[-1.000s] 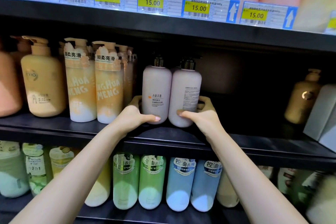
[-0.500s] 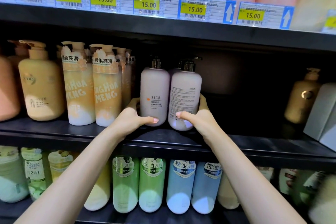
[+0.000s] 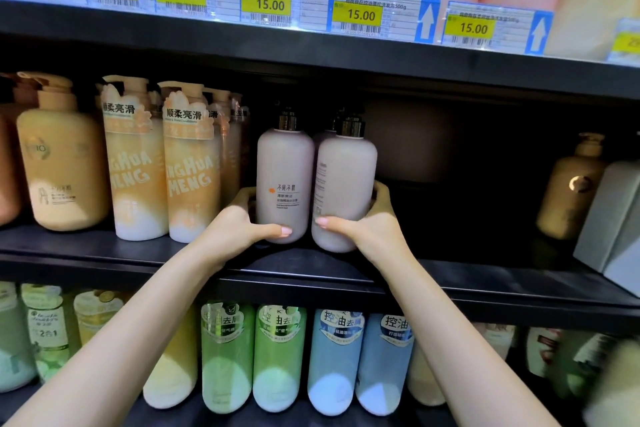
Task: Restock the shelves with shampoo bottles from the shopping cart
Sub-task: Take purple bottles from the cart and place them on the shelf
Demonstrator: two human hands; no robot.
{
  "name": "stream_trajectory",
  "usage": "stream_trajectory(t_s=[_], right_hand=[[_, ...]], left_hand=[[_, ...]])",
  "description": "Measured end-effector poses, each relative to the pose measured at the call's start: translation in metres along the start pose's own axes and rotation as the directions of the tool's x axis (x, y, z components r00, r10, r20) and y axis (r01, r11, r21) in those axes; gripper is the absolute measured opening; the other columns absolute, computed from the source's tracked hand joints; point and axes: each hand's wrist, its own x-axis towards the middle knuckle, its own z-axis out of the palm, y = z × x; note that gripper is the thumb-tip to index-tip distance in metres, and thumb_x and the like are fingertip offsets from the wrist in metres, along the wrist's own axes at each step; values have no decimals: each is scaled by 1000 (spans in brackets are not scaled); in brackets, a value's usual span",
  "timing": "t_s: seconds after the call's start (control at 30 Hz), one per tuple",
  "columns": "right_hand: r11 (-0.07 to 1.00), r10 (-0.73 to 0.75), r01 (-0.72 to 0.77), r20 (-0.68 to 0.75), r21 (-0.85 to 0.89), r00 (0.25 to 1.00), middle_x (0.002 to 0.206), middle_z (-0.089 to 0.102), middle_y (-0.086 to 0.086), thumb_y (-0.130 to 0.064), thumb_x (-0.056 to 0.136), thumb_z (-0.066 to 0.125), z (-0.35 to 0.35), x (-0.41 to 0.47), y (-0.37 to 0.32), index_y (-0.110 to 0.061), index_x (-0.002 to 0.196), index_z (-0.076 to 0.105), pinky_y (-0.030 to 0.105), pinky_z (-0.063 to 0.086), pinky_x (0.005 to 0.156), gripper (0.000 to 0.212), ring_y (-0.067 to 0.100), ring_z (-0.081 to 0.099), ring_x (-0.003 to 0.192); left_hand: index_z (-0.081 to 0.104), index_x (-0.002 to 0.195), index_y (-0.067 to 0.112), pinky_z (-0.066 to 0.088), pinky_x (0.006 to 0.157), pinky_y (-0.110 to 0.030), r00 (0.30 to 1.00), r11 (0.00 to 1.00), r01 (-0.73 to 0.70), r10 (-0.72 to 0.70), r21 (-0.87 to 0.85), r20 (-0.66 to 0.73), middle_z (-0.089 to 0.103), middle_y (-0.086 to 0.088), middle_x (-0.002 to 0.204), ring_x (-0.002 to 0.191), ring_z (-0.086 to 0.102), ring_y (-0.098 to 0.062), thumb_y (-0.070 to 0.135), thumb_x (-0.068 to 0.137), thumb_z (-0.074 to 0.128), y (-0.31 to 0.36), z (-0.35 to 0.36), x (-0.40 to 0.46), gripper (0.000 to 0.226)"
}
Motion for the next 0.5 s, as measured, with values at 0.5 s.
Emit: stream_trajectory(t_s=[0.5], right_hand=[[999,19,-23,74,45,997,104,64,4,-16,71,74,-4,2,3,-18,126,43,23,51,78,64,21,63,97]], left_hand=[[40,132,13,44,72,-9,1000,1000,-17,17,-6,-8,61,1,115,99,59,-7,11,68,82,-1,0,1,77]])
